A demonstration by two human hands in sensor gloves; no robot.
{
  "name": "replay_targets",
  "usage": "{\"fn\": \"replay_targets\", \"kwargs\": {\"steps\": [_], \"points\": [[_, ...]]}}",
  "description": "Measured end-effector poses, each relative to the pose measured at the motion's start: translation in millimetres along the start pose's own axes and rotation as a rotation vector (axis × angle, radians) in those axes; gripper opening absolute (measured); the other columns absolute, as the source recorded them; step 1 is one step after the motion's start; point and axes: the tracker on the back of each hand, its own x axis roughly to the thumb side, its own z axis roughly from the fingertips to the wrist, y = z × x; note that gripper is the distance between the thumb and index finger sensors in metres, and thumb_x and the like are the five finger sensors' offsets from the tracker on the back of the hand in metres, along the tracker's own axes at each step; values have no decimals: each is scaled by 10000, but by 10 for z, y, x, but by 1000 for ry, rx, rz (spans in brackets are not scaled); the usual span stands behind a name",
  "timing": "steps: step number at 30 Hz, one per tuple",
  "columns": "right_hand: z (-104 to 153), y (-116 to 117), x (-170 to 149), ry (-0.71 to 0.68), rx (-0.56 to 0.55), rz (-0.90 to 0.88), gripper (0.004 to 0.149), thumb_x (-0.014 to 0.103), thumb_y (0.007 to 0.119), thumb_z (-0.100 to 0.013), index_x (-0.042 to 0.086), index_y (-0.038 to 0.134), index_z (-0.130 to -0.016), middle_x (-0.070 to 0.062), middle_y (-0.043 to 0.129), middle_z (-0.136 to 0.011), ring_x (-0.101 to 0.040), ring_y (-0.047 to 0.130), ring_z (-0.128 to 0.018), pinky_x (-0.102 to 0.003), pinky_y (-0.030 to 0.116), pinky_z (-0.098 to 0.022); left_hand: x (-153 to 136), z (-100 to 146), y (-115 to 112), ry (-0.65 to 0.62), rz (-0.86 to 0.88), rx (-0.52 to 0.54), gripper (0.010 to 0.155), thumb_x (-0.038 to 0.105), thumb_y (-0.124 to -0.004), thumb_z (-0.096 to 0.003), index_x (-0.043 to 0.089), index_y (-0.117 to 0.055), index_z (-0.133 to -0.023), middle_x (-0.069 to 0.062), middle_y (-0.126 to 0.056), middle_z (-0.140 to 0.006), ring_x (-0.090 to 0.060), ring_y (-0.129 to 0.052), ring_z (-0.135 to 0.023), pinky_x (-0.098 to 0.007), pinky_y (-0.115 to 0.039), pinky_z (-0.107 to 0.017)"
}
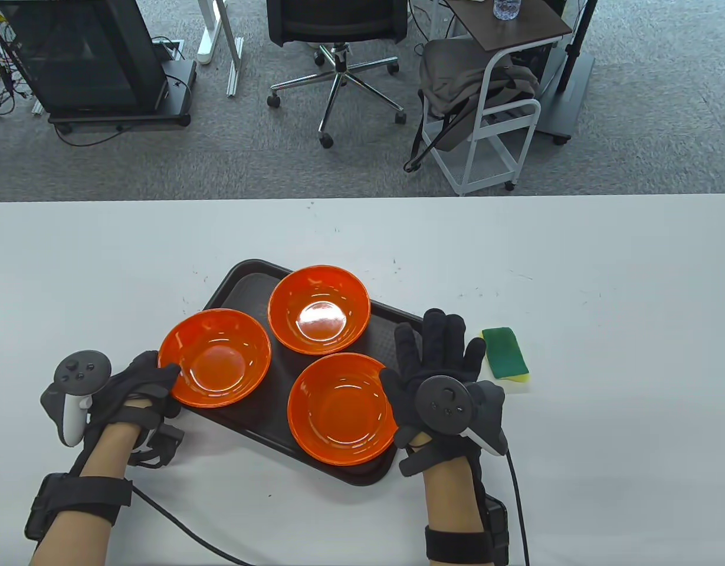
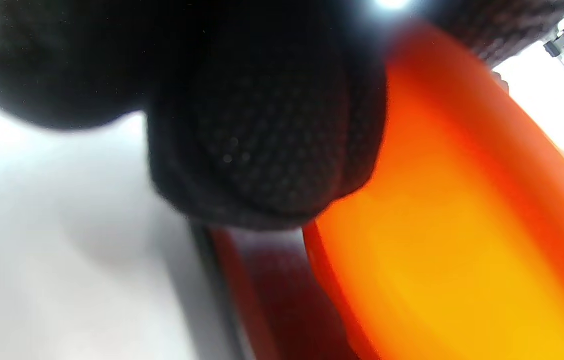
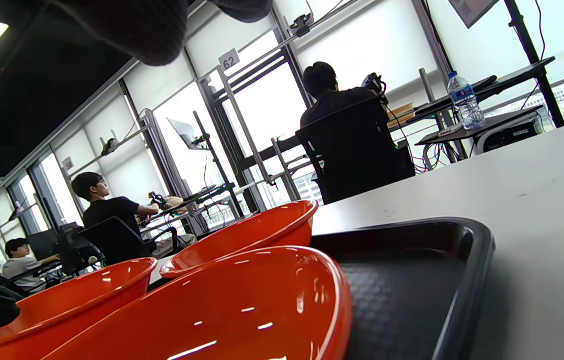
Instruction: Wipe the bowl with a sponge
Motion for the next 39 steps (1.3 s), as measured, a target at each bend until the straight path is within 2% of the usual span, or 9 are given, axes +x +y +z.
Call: {"fn": "replay_targets", "kwargs": {"steps": [5,12,16,22,24,28,35,39], "points": [[4,-11,-19,9,-3,-3,647,499,671,-594,206,329,-1057,-198,58,-1118,-506,26,-990,-746,62,-581,203,99,158,-125,81,30,622,446,-897,-451,75,-729,-922,-33,-1043,-420,-178,-1119,-154,-312,-943,-122],[-1,-8,-66,28,7,-4,647,499,673,-593,205,330,-1057,-197,58,-1118,-506,27,-990,-746,61,-581,476,439,366,-305,103,58,614,450,-891,-456,81,-735,-921,-28,-1042,-415,-170,-1117,-147,-308,-943,-121],[-3,9,-110,46,22,2,648,498,675,-593,200,334,-1057,-196,59,-1119,-506,28,-991,-746,61,-581,543,544,408,-350,87,55,612,453,-889,-456,85,-737,-920,-26,-1042,-414,-168,-1116,-148,-307,-943,-122],[-27,11,-235,95,35,46,663,496,687,-589,196,325,-1057,-196,62,-1120,-505,34,-993,-747,65,-583,550,541,386,-360,99,35,614,454,-891,-454,86,-738,-920,-27,-1042,-415,-170,-1116,-151,-307,-943,-124],[-60,-4,-347,142,50,68,654,493,689,-589,205,335,-1057,-192,64,-1121,-504,38,-994,-748,68,-583,543,532,380,-355,103,32,616,454,-891,-454,84,-736,-921,-28,-1042,-416,-170,-1116,-151,-308,-943,-124],[-137,-26,-597,260,95,-30,676,498,724,-580,212,339,-1057,-181,55,-1123,-505,23,-992,-752,61,-580,553,533,404,-364,111,38,617,455,-891,-454,84,-735,-922,-28,-1041,-416,-170,-1116,-152,-309,-942,-126],[-331,-57,-1125,438,225,30,697,513,766,-561,210,372,-1051,-147,106,-1139,-509,70,-1002,-759,94,-588,551,514,398,-373,137,25,613,452,-893,-453,88,-739,-921,-28,-1042,-418,-173,-1116,-156,-312,-942,-131],[-369,-51,-1410,496,290,125,697,514,776,-553,209,389,-1047,-145,158,-1149,-530,142,-1012,-776,143,-595,552,515,402,-362,128,28,614,452,-892,-452,86,-739,-921,-29,-1041,-417,-175,-1115,-156,-313,-942,-131]]}}
